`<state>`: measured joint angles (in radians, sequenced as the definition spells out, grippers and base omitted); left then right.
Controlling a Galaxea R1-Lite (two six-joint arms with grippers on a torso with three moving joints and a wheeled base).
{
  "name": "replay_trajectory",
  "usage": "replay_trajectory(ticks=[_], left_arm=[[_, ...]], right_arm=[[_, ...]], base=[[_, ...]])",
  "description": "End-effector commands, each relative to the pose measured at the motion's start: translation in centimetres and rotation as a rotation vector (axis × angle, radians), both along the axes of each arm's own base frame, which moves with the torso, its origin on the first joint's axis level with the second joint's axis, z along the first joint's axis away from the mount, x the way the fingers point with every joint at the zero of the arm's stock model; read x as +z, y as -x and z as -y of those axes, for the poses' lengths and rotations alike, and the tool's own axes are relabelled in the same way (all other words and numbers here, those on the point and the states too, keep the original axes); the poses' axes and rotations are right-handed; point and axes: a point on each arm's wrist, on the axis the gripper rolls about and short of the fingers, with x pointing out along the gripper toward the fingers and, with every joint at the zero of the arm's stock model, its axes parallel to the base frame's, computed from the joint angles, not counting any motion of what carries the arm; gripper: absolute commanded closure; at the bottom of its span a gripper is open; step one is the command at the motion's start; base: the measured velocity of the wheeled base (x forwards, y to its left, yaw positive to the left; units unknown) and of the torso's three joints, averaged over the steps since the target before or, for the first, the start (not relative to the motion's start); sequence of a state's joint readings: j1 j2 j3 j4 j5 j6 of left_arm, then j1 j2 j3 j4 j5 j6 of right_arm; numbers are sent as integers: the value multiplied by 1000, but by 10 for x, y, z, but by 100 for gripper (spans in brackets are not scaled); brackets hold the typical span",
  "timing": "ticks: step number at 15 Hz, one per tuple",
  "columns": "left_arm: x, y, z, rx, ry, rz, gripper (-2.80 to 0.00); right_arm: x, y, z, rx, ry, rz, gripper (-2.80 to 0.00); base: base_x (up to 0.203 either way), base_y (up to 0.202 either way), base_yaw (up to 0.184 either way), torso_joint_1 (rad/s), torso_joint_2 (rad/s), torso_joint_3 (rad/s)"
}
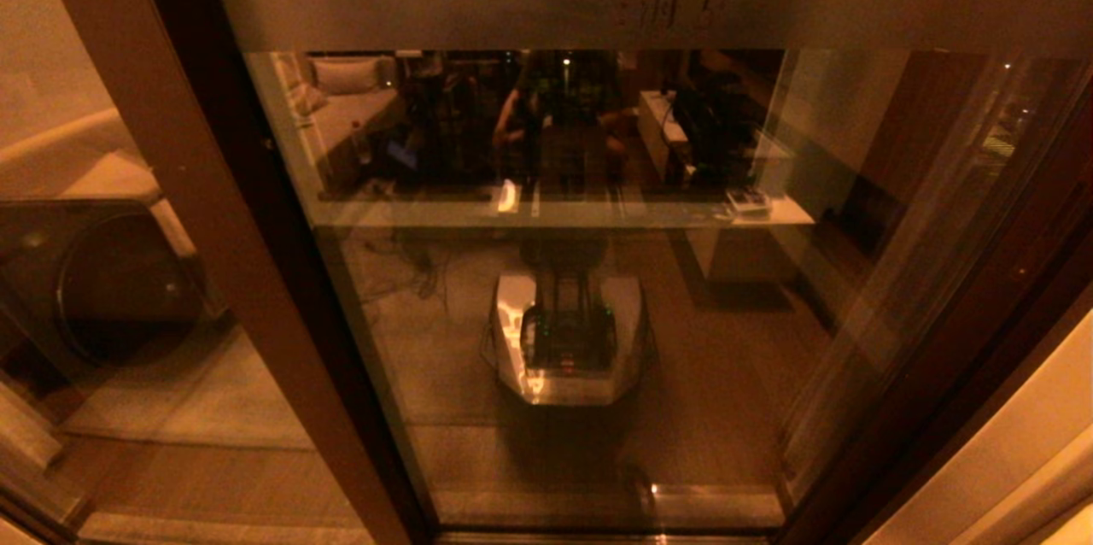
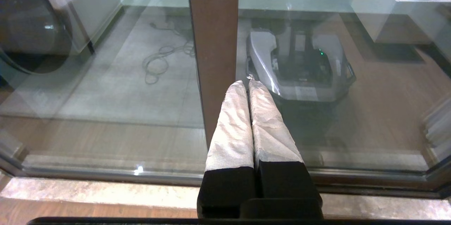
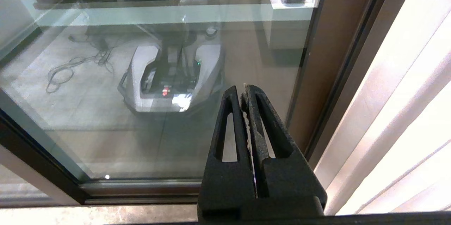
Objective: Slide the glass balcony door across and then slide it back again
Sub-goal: Open the slid door
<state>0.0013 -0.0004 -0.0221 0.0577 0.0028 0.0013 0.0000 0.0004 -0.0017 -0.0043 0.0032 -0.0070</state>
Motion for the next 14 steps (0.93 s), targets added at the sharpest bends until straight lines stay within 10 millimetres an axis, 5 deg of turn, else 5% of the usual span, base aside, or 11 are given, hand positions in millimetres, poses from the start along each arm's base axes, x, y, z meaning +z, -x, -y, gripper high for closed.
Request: replay_trajectory(ticks=[1,10,14], left_arm=[[0,0,0,1,0,1,0],[0,0,0,-1,0,0,0],[0,0,0,-1,0,0,0]], right_arm=[[0,0,0,0,1,1,0],[0,0,1,-32,-30,3,0],[39,15,0,1,4,111,0]], base=[[0,0,0,0,0,0],[0,0,0,0,0,0],[0,0,0,0,0,0]])
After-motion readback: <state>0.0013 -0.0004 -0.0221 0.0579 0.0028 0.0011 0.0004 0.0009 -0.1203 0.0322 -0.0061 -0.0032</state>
